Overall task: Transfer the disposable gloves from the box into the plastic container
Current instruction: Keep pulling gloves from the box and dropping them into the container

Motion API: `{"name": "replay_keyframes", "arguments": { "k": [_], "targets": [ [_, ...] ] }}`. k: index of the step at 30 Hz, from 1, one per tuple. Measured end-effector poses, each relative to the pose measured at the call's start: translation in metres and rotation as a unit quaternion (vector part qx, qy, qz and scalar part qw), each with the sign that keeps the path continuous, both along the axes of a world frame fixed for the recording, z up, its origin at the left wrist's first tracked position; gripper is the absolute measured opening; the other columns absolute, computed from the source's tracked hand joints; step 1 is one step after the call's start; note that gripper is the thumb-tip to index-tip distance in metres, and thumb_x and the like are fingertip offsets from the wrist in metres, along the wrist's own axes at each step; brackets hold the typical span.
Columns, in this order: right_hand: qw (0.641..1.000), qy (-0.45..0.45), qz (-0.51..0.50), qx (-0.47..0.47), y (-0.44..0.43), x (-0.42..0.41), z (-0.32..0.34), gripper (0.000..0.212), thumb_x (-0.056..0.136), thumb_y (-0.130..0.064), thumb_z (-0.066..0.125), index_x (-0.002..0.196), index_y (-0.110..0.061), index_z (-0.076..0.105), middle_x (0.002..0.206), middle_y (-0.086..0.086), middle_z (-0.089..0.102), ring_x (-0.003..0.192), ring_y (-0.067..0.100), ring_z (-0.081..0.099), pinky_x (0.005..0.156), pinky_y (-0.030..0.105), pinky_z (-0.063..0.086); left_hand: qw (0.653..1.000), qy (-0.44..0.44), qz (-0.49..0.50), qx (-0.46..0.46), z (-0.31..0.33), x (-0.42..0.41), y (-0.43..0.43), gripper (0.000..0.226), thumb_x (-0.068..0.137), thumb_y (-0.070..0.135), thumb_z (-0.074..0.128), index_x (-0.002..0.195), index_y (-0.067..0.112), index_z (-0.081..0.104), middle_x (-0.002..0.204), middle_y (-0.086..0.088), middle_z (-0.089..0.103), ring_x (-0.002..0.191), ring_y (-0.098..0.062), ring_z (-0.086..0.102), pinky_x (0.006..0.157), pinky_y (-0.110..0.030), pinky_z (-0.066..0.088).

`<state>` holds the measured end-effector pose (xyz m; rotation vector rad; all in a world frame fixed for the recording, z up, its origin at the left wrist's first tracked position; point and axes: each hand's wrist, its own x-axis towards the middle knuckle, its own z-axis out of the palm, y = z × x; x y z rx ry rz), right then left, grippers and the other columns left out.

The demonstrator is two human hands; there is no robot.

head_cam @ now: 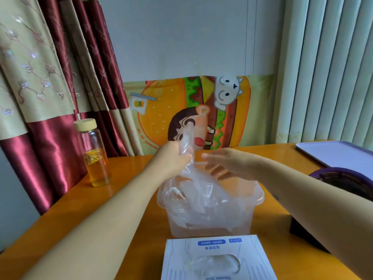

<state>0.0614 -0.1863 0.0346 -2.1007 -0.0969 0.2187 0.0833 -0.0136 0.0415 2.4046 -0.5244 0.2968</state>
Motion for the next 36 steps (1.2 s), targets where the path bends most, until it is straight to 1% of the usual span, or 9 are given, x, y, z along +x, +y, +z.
{"name": "replay_keyframes", "arguments": {
  "k": [4, 8, 10, 15, 21, 26, 29, 32, 36],
  "targets": [
    [0.982, -0.175, 0.018, 0.071, -0.013, -0.022, 0.008, 0.057, 0.070, -0.070, 0.061, 0.111, -0.031, 0.054, 0.114, -0.016, 0.060, 0.109, 0.006, 0.057, 0.094, 0.035, 0.050, 0.994, 0.080, 0.061, -0.054, -0.012, 0.018, 0.005, 0.018, 0.094, 0.016, 0.051, 0.081, 0.007, 0.059, 0.064, -0.004, 0.054, 0.058, -0.016, 0.052, 0.052, -0.024, 0.037],
    [0.946, -0.230, 0.095, -0.207, -0.004, -0.050, 0.001, 0.088, 0.060, -0.068, 0.072, 0.134, -0.039, 0.036, 0.138, -0.023, 0.040, 0.122, -0.002, 0.042, 0.101, 0.026, 0.041, 0.981, 0.134, 0.101, -0.097, -0.020, 0.031, 0.005, 0.020, 0.091, 0.015, 0.055, 0.072, 0.010, 0.051, 0.062, -0.004, 0.046, 0.055, -0.015, 0.044, 0.049, -0.024, 0.032],
    [0.903, -0.289, 0.052, -0.315, 0.005, -0.047, -0.011, 0.066, 0.074, -0.053, 0.071, 0.132, -0.035, 0.044, 0.134, -0.018, 0.046, 0.117, 0.004, 0.047, 0.100, 0.032, 0.044, 0.977, 0.148, 0.106, -0.112, -0.022, 0.032, 0.004, 0.023, 0.091, 0.016, 0.056, 0.070, 0.012, 0.048, 0.064, -0.004, 0.046, 0.055, -0.014, 0.044, 0.049, -0.023, 0.033],
    [0.946, -0.278, -0.109, -0.125, -0.006, -0.012, -0.013, 0.011, 0.092, -0.015, 0.059, 0.095, -0.017, 0.069, 0.080, -0.012, 0.066, 0.071, 0.002, 0.062, 0.063, 0.016, 0.047, 0.956, 0.168, 0.088, -0.224, -0.028, 0.033, 0.010, 0.027, 0.094, 0.041, 0.056, 0.100, 0.015, 0.057, 0.091, -0.004, 0.063, 0.083, -0.018, 0.061, 0.071, -0.030, 0.047],
    [0.951, -0.206, -0.231, -0.017, -0.014, 0.020, -0.021, 0.022, 0.094, -0.022, 0.056, 0.100, -0.004, 0.066, 0.065, 0.001, 0.063, 0.049, 0.010, 0.055, 0.041, 0.014, 0.042, 0.882, 0.229, 0.035, -0.411, -0.040, 0.031, 0.032, 0.045, 0.089, 0.039, 0.063, 0.123, 0.010, 0.058, 0.107, -0.011, 0.067, 0.093, -0.025, 0.066, 0.074, -0.031, 0.056],
    [0.956, -0.149, -0.208, -0.141, -0.018, 0.030, -0.034, 0.039, 0.092, -0.018, 0.058, 0.127, -0.012, 0.043, 0.091, 0.009, 0.067, 0.060, 0.015, 0.063, 0.047, 0.025, 0.050, 0.922, 0.189, 0.097, -0.323, -0.055, 0.028, 0.049, 0.061, 0.086, 0.019, 0.070, 0.140, 0.017, 0.042, 0.119, -0.008, 0.061, 0.093, -0.020, 0.065, 0.081, -0.034, 0.056],
    [0.946, -0.109, -0.165, -0.255, -0.014, 0.036, -0.045, 0.043, 0.091, -0.015, 0.059, 0.128, -0.014, 0.037, 0.097, 0.011, 0.063, 0.076, 0.024, 0.066, 0.065, 0.038, 0.059, 0.971, -0.012, 0.158, -0.180, -0.051, 0.023, 0.052, 0.060, 0.087, 0.018, 0.068, 0.140, 0.020, 0.041, 0.123, 0.002, 0.051, 0.097, -0.017, 0.059, 0.078, -0.026, 0.049],
    [0.915, -0.107, -0.136, -0.364, -0.009, 0.041, -0.052, 0.045, 0.090, -0.015, 0.057, 0.130, -0.010, 0.035, 0.096, 0.010, 0.064, 0.084, 0.025, 0.066, 0.075, 0.037, 0.057, 0.971, -0.203, 0.039, -0.121, -0.033, 0.009, 0.029, 0.035, 0.088, 0.011, 0.064, 0.121, 0.019, 0.057, 0.111, 0.010, 0.050, 0.087, -0.002, 0.056, 0.073, -0.010, 0.045],
    [0.878, -0.075, -0.092, -0.463, -0.005, 0.043, -0.056, 0.059, 0.092, -0.015, 0.054, 0.141, -0.002, 0.024, 0.106, 0.012, 0.064, 0.088, 0.023, 0.061, 0.062, 0.026, 0.047, 0.979, -0.021, -0.130, 0.156, -0.033, 0.015, -0.013, 0.020, 0.092, 0.019, 0.060, 0.108, 0.026, 0.068, 0.106, 0.013, 0.065, 0.097, -0.004, 0.060, 0.084, -0.018, 0.047]
  ]
}}
